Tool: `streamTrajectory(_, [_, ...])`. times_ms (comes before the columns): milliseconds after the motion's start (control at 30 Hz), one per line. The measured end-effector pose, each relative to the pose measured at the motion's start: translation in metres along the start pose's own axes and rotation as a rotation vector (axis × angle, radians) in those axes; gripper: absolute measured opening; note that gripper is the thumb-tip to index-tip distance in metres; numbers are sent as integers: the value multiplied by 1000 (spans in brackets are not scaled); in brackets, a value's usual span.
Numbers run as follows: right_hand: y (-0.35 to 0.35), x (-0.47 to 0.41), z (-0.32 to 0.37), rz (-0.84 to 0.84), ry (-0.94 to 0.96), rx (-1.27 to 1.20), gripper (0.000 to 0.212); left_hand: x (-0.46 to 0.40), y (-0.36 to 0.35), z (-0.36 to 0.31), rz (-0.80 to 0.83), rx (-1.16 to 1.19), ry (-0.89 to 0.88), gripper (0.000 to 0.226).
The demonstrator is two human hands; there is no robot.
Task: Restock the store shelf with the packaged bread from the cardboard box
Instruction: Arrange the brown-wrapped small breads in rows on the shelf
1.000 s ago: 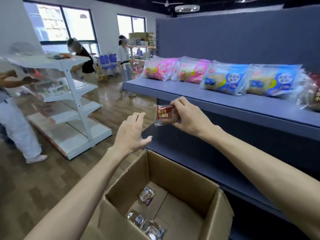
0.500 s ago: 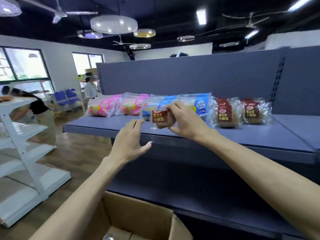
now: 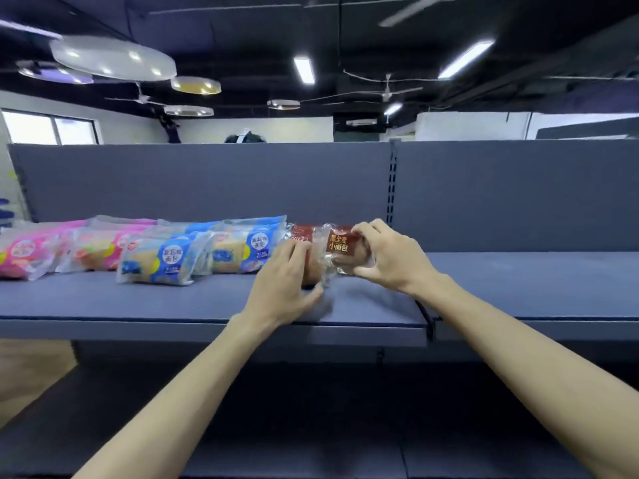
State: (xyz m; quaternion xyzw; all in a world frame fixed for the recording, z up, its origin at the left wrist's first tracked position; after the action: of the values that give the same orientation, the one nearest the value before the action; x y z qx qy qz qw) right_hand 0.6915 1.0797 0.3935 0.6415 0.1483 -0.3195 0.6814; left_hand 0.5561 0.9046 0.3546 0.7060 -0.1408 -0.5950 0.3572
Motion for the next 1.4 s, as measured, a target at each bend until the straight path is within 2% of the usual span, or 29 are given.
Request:
streamTrajectory(133, [3,2,-35,25,-16,47,70,-19,-23,-21,8,-1,5,52])
streamTrajectory(333, [-10,-7,-54,47,18,35,63,-23,-37,-15,39,-6,27,47])
streamTrajectory(733, [-36,-19,-49,100,34,-41,53,-23,-41,-14,15,-40,21,41])
streamTrajectory(967, [-36,-18,-49,116,-35,-161,58,-23,-41,-14,10,-39,27,42])
streamTrajectory(1400, [-36,-16,-43,103,-67,-130,54,-23,-43,-13,-1,-34,12,37])
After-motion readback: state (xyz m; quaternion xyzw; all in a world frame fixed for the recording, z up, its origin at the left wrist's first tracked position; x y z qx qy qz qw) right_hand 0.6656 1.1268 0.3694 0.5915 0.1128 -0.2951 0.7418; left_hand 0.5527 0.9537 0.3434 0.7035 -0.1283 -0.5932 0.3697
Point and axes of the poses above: each hand's wrist, its own x-axis away from the middle knuckle, its own y-axis out of the back of the hand, z = x × y, the point moved 1 cm from there along -x, towards the middle knuckle, and after that the axes turned 7 degrees about -x, right-handed, at the moved point
